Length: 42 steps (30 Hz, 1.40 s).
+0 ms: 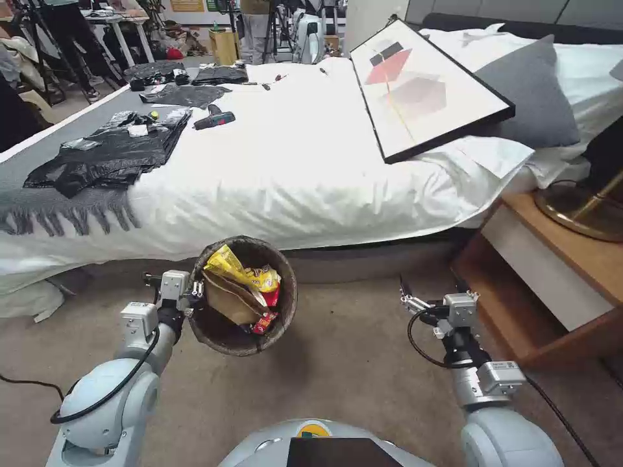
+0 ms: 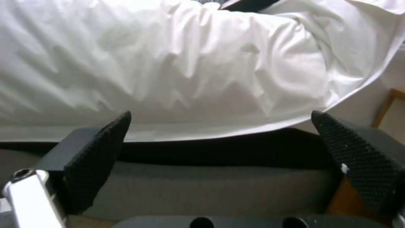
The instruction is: Pick up the trash bin, then pick up the garbage from the floor and place it into the trash bin.
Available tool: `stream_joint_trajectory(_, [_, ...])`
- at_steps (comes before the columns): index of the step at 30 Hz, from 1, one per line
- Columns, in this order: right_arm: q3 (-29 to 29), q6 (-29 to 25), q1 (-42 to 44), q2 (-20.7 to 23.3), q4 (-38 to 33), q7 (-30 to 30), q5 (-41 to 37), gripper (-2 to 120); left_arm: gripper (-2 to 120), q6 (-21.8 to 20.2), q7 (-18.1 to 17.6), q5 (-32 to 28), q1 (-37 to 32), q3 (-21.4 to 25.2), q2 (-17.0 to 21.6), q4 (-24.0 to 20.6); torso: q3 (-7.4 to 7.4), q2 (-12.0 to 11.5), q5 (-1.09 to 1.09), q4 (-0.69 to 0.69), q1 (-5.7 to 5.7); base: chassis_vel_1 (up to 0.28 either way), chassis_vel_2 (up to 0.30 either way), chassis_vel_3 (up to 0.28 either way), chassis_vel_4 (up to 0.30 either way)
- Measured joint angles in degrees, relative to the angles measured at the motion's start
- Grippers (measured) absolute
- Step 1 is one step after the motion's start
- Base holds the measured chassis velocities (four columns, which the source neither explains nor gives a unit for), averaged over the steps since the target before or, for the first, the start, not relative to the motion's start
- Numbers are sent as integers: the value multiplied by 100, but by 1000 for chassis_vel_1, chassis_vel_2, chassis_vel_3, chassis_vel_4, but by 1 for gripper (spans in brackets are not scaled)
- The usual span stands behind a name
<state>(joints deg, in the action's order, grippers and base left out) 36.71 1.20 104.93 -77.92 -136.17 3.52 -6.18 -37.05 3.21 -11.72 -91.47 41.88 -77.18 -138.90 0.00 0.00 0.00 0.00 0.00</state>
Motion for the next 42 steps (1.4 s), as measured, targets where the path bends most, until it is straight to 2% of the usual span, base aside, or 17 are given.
stream_joint_trajectory(42, [-68, 131, -90, 35, 116, 9, -68, 100, 3, 10, 10, -17, 20, 3, 4, 89, 0, 0, 0, 0, 0, 18, 18, 14, 15])
